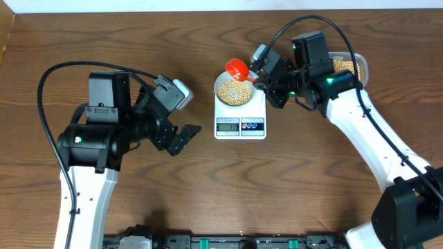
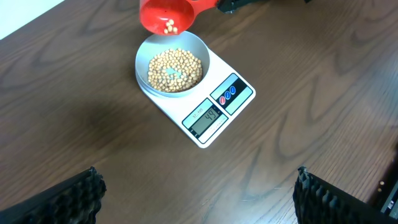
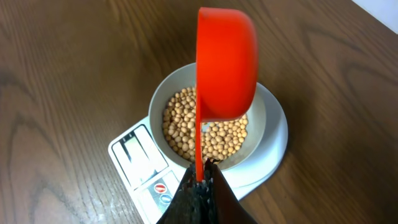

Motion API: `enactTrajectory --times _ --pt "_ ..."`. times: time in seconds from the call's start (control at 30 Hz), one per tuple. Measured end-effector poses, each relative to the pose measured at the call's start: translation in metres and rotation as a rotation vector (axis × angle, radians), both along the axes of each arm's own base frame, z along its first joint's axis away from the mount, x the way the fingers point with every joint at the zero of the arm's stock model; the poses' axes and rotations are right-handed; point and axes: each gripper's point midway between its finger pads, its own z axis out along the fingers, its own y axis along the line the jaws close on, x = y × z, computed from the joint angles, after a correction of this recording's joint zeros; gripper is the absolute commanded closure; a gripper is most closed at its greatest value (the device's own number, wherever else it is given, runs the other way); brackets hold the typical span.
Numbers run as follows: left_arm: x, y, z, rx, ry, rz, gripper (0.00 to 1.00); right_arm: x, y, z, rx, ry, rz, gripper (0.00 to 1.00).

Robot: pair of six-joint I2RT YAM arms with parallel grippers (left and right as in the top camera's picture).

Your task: Scoop item into bowl and weigh 50g on scale

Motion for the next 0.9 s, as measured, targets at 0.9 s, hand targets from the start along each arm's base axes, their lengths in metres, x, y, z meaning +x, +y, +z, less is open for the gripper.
enactTrajectory --times 0.9 --pt "0.000 0.000 0.000 0.000 0.000 0.000 0.01 -0.021 0.015 0.013 0.202 0.197 0.004 0.99"
